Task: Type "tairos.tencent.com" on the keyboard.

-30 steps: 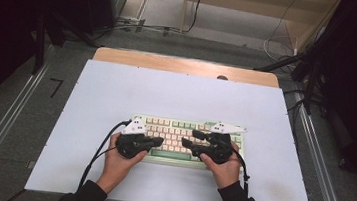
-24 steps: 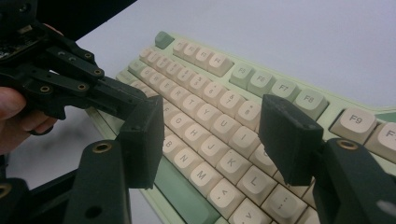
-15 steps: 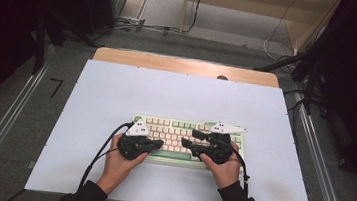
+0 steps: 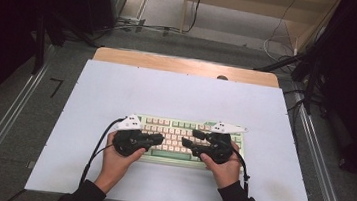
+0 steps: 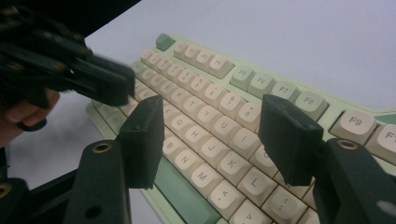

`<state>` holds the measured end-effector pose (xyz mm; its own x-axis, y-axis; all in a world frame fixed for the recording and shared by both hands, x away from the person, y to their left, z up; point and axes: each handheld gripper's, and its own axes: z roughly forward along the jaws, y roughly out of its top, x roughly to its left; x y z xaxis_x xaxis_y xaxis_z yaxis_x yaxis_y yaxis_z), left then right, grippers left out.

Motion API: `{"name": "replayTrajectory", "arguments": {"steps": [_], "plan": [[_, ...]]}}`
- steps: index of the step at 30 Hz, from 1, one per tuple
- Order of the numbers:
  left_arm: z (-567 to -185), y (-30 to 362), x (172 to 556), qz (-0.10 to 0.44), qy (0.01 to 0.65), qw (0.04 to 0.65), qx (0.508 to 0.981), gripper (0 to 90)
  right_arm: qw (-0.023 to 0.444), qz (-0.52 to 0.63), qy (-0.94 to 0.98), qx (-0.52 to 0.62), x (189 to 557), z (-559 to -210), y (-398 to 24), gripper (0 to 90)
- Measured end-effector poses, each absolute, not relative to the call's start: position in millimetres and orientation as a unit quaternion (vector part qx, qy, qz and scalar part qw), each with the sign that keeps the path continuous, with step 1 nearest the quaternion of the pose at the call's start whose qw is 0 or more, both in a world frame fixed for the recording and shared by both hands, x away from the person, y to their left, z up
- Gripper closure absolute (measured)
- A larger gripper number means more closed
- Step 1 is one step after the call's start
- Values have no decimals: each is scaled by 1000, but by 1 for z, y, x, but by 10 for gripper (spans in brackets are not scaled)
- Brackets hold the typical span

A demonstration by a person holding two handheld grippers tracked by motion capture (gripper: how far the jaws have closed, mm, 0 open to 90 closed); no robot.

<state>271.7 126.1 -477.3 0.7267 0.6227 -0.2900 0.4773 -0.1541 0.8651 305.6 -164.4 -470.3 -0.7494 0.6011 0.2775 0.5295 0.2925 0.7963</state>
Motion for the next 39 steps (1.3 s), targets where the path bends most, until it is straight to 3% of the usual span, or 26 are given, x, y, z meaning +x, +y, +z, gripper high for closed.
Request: {"name": "replayTrajectory", "arguments": {"steps": [3,6,23,29,34,39], "plan": [[-471,139,272,85,379,568,725,579,37,477,803,354,306,-471,-165,390],[-471,148,272,97,394,582,705,522,36,479,803,352,306,-471,-164,389],[-479,152,277,106,418,566,702,512,36,479,803,354,306,-471,-164,387],[-480,149,279,104,416,561,708,594,35,479,803,353,306,-471,-163,387],[-481,142,282,98,403,546,728,886,35,478,804,352,305,-472,-163,387],[-481,130,285,116,390,508,759,900,35,477,805,352,306,-472,-163,387]]}}
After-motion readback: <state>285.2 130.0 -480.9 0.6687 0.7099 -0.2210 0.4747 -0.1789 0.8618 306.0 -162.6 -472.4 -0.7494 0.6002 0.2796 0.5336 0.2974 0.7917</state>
